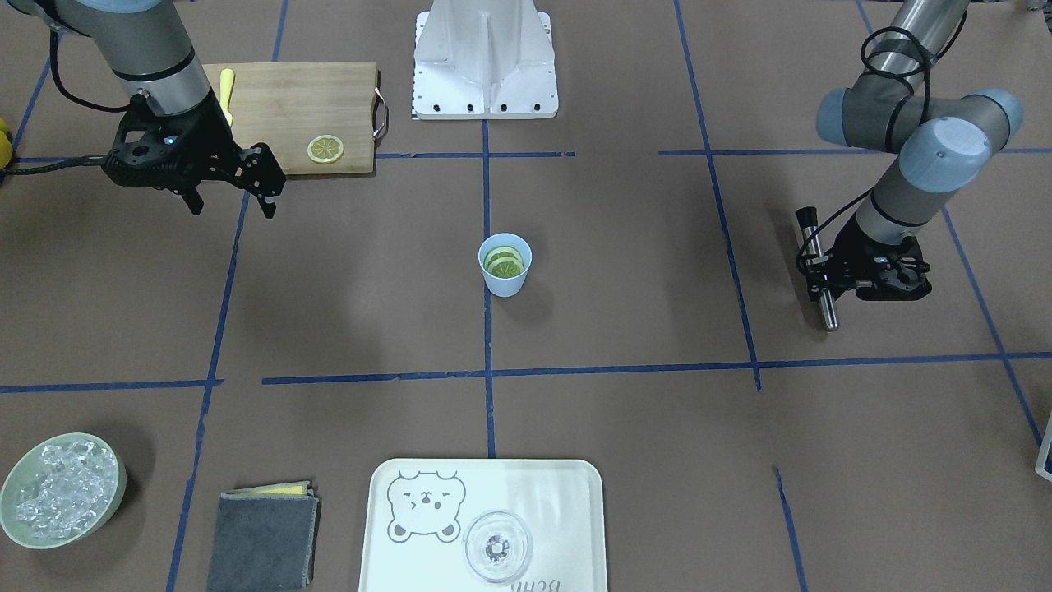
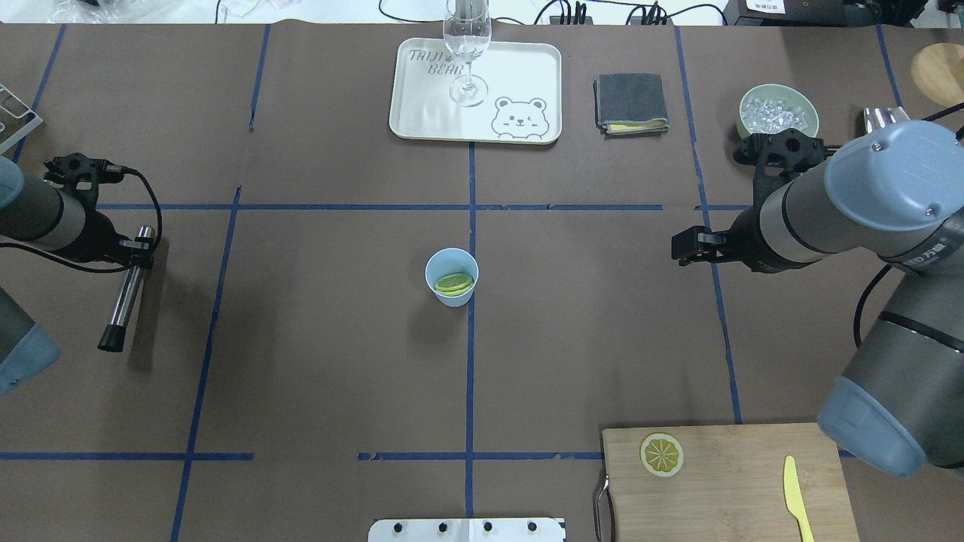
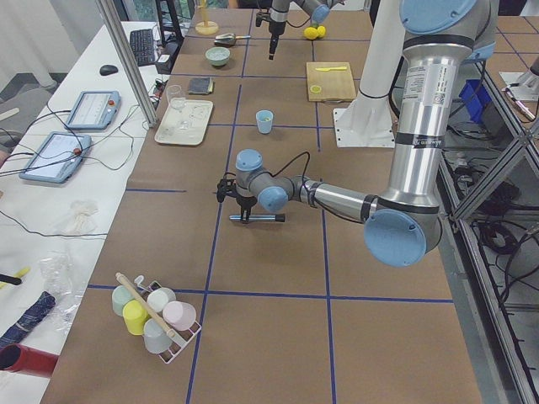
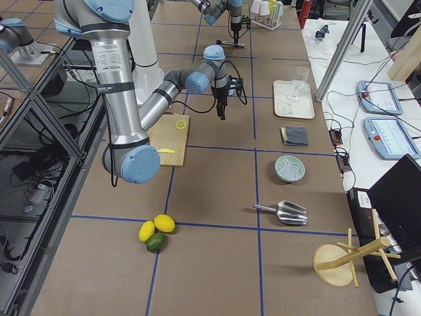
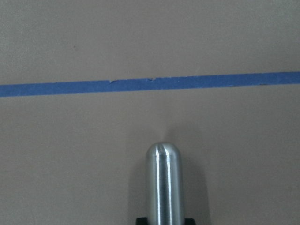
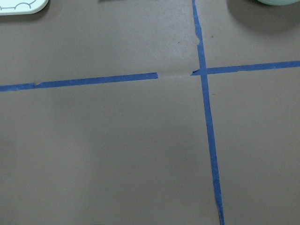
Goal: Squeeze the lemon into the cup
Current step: 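Lower the metal rod onto the table and release it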
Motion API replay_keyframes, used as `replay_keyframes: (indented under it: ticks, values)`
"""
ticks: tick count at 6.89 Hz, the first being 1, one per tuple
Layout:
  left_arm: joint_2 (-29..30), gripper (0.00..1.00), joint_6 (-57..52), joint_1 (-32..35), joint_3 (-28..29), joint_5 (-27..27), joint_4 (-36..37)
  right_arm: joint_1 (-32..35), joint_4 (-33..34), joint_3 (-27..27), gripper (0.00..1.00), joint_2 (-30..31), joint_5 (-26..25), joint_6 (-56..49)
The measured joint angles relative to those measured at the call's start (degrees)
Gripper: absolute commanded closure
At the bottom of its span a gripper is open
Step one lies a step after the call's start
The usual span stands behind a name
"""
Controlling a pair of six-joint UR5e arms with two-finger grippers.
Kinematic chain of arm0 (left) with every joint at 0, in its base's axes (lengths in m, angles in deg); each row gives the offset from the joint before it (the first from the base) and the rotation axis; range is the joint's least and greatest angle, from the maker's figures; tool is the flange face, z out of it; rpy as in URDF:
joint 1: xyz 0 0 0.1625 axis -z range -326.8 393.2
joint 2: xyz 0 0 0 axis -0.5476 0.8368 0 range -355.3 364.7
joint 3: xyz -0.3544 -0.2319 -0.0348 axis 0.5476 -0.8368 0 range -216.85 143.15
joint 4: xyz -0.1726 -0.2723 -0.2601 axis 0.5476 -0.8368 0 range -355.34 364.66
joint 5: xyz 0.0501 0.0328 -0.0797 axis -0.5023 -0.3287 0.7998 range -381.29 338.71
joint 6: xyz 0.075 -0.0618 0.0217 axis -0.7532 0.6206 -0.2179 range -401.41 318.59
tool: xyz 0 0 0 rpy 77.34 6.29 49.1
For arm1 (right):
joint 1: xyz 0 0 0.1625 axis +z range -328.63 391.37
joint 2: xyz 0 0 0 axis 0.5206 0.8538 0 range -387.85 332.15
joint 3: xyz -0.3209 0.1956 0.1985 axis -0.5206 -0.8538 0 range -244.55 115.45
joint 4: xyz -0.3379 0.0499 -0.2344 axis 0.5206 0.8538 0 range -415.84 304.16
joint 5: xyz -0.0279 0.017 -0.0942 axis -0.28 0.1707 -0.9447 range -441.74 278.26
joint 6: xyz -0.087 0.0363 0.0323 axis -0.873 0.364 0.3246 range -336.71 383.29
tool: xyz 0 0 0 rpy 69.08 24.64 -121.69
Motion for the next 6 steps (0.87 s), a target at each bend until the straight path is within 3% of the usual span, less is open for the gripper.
replay_keyframes:
  ticks: [1,2,3,6]
  values:
    - [0.2,0.45,0.0,0.0,0.2,0.0,0.0,0.0,0.0,0.0,0.0,0.0,0.0,0.0]
    - [0.3,0.16,0.0,-0.1,0.3,0.0,0.0,0.0,0.0,0.0,0.0,0.0,0.0,0.0]
    - [0.3,0.0,0.0,-0.1,0.2,0.0,0.0,0.0,0.0,0.0,0.0,0.0,0.0,0.0]
    - [0.2,0.0,-0.7,0.4,-1.5,0.0,0.4,0.1,0.0,0.2,0.0,0.1,0.1,-0.1]
